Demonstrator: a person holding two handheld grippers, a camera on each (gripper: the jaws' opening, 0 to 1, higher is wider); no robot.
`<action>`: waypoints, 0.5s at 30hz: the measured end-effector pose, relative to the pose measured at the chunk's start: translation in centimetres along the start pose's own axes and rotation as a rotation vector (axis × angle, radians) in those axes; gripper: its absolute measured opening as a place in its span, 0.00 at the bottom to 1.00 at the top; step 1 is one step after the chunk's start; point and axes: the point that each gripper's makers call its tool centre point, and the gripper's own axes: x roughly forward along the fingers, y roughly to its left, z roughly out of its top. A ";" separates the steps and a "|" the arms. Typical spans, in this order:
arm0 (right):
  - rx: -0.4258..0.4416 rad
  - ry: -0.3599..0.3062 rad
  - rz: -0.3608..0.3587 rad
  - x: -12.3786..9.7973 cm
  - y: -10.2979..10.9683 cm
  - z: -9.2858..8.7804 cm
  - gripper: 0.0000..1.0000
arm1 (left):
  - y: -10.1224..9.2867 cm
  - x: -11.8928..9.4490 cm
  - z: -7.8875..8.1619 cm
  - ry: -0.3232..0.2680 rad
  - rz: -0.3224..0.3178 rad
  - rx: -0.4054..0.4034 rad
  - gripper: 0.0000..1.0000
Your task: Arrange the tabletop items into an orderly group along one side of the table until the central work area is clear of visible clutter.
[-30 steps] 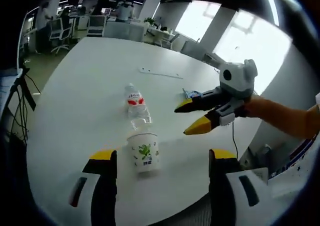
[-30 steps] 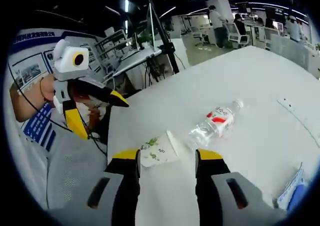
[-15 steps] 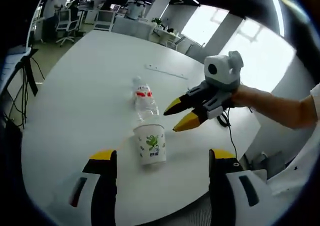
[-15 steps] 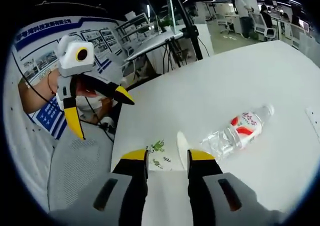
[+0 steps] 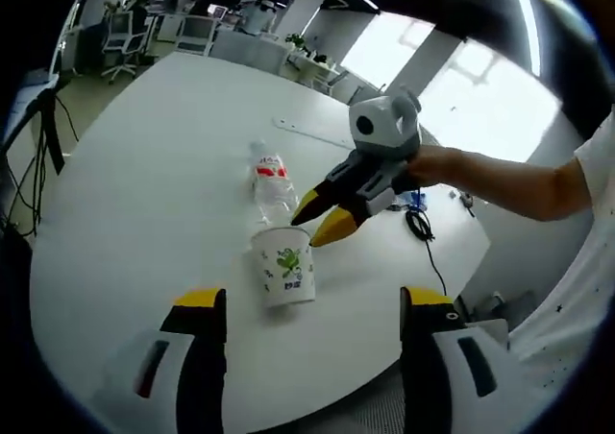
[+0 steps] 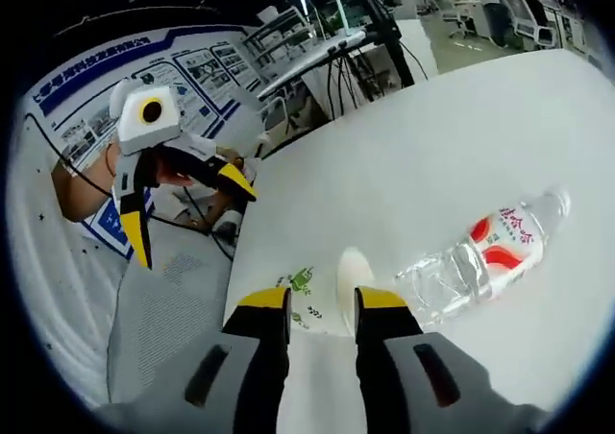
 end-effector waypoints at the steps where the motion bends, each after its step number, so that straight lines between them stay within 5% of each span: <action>1: 0.008 0.004 0.013 0.1 -0.1 0.0 0.24 | 0.2 0.0 0.0 -0.005 0.003 -0.003 0.74; 5: 0.041 0.015 0.059 0.2 -0.2 -0.2 0.20 | 0.9 0.1 -0.1 -0.018 0.010 -0.024 0.73; 9: 0.060 0.032 0.092 0.3 -0.2 -0.4 0.04 | 1.2 0.3 -0.1 -0.024 0.017 -0.035 0.71; 15: 0.068 0.064 0.138 0.4 0.9 -0.6 0.01 | 1.3 0.7 0.1 -0.038 0.008 -0.053 0.71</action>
